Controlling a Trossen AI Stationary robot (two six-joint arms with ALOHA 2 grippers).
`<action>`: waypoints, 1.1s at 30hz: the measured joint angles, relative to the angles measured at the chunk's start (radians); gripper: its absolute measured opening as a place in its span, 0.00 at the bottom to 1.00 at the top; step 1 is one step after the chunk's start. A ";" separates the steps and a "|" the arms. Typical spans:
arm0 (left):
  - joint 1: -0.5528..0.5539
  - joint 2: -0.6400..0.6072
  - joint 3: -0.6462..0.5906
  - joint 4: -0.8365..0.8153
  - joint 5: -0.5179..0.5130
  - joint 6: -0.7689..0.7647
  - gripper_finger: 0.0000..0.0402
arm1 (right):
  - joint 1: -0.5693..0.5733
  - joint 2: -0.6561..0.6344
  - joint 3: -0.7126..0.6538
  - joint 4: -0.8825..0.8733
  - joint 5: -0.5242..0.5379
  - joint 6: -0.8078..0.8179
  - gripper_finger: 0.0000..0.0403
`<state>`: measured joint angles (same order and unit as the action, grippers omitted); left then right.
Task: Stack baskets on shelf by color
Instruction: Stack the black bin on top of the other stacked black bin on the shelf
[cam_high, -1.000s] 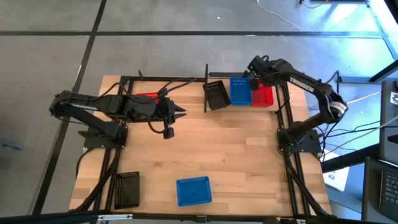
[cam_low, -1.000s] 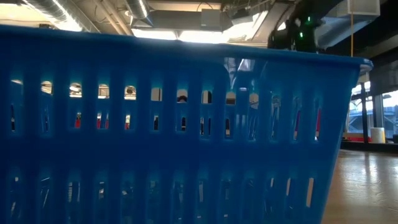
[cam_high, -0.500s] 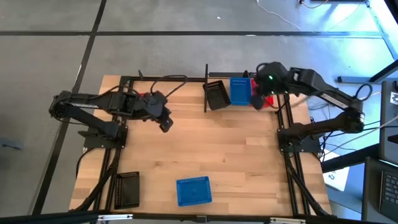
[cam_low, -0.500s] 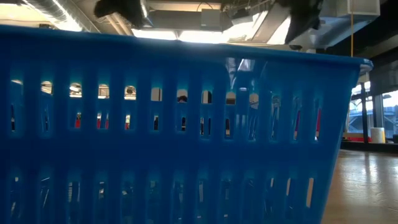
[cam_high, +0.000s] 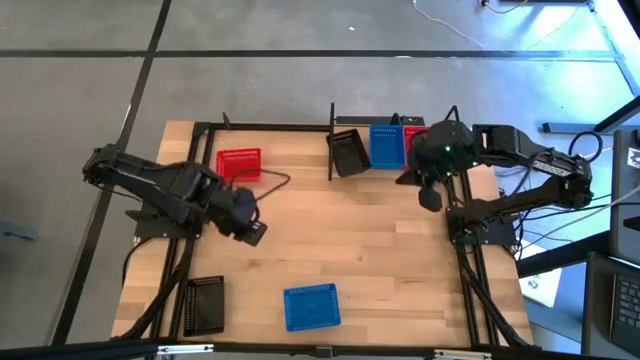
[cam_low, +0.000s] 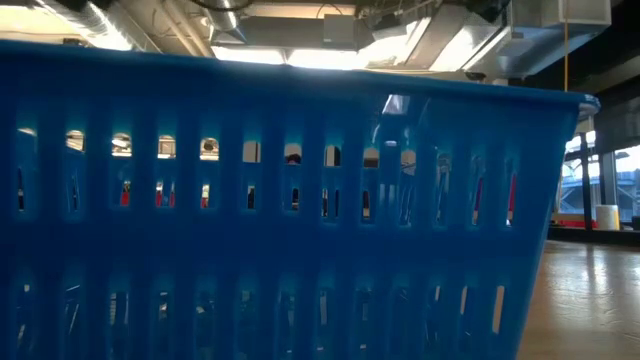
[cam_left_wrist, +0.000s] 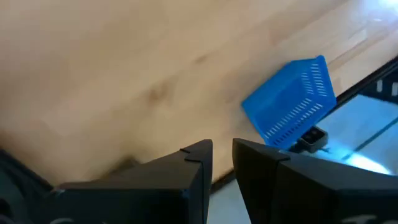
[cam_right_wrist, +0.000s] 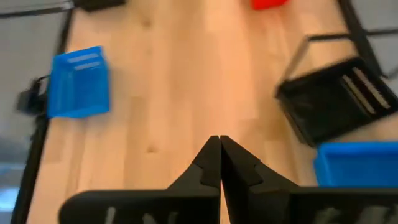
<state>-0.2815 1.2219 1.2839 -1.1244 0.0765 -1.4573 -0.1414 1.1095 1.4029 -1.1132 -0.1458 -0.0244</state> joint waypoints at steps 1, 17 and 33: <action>-0.028 0.002 0.000 0.002 -0.002 -0.055 0.14 | 0.007 0.000 0.000 0.002 -0.022 -0.015 0.00; -0.341 0.142 0.000 0.042 0.030 -0.671 0.14 | 0.028 0.000 0.000 0.031 -0.094 -0.063 0.00; -0.505 0.377 0.000 0.089 0.066 -0.889 0.14 | 0.028 0.000 0.000 0.033 -0.172 -0.089 0.00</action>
<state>-0.7865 1.5992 1.2842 -1.0358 0.1421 -2.3459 -0.1139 1.1095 1.4025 -1.0805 -0.3174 -0.1136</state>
